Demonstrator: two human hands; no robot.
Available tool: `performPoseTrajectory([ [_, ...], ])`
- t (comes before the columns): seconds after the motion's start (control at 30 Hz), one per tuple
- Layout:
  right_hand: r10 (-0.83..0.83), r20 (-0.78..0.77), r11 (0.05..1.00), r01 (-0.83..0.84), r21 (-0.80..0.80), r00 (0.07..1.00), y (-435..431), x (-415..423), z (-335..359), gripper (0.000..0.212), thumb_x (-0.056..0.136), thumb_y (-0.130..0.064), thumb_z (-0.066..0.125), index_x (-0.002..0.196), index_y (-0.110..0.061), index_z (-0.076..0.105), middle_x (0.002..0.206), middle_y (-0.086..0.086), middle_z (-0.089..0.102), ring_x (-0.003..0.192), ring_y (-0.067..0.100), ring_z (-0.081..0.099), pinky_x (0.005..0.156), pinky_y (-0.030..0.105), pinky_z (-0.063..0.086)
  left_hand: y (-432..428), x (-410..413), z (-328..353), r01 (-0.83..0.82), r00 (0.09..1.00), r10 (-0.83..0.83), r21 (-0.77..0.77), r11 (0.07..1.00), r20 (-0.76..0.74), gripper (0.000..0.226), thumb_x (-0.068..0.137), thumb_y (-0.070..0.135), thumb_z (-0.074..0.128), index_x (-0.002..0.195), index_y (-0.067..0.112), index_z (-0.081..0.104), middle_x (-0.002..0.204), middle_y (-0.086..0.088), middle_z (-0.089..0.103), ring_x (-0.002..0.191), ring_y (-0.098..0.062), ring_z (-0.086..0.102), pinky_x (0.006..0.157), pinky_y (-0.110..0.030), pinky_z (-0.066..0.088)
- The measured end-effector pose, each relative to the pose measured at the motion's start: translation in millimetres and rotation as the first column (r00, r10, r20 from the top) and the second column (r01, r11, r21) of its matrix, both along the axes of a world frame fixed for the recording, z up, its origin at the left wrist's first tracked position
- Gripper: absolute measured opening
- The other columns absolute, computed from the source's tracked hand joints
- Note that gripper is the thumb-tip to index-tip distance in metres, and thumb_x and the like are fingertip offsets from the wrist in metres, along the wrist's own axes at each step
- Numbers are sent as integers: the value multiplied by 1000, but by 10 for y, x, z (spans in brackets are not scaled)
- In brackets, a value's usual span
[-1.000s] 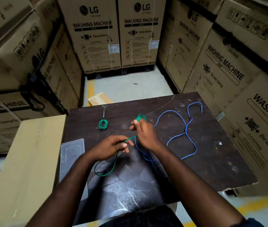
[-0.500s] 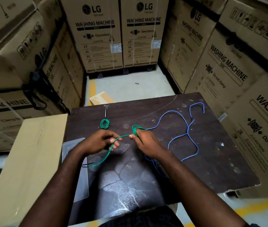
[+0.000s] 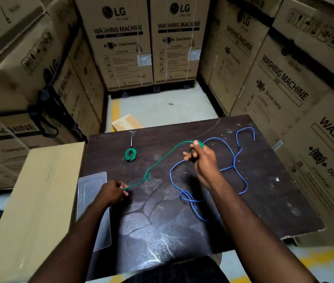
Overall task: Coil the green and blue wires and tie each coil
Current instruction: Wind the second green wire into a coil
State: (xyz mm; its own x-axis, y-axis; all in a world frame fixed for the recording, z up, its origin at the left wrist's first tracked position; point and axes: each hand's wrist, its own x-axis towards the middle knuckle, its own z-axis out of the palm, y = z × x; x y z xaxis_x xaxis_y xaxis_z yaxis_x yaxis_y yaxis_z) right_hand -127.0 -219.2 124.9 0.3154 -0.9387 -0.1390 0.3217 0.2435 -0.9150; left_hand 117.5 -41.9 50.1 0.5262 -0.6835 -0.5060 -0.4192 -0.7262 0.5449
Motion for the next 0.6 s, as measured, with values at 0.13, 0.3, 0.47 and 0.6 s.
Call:
performPoseTrajectory([
  [0.13, -64, 222, 989, 32, 143, 973, -96, -49, 77, 21, 100, -13, 44, 81, -8, 52, 46, -6, 39, 40, 14, 50, 82, 38, 52, 107, 114, -220, -9, 987, -9, 108, 994, 162, 9, 78, 18, 67, 85, 16, 73, 87, -7, 75, 87, -24, 69, 77, -31, 55],
  [0.3, -107, 369, 977, 28, 212, 923, -210, -173, 181, 23, 100, -16, 42, 80, -9, 52, 46, -6, 40, 43, 14, 50, 81, 36, 54, 115, 35, -170, 30, 978, -53, 115, 993, 203, 17, 77, 27, 72, 90, 15, 72, 95, -8, 74, 94, -27, 67, 79, -30, 53],
  [0.47, -179, 462, 954, 39, 297, 869, -320, -290, 208, 25, 99, -19, 42, 77, -13, 51, 46, -8, 41, 44, 11, 48, 79, 34, 49, 75, -90, -119, 76, 968, -104, 127, 989, 229, 16, 86, 32, 63, 88, 18, 71, 97, -10, 73, 95, -28, 67, 76, -30, 50],
  [0.6, -128, 392, 966, 25, 258, 911, -228, -253, 159, 24, 100, -18, 42, 78, -11, 51, 47, -7, 42, 44, 12, 51, 79, 34, 54, -16, -181, -139, 166, 964, -193, 152, 974, 183, 14, 84, 27, 64, 89, 16, 72, 98, -7, 74, 94, -24, 68, 76, -26, 50],
])
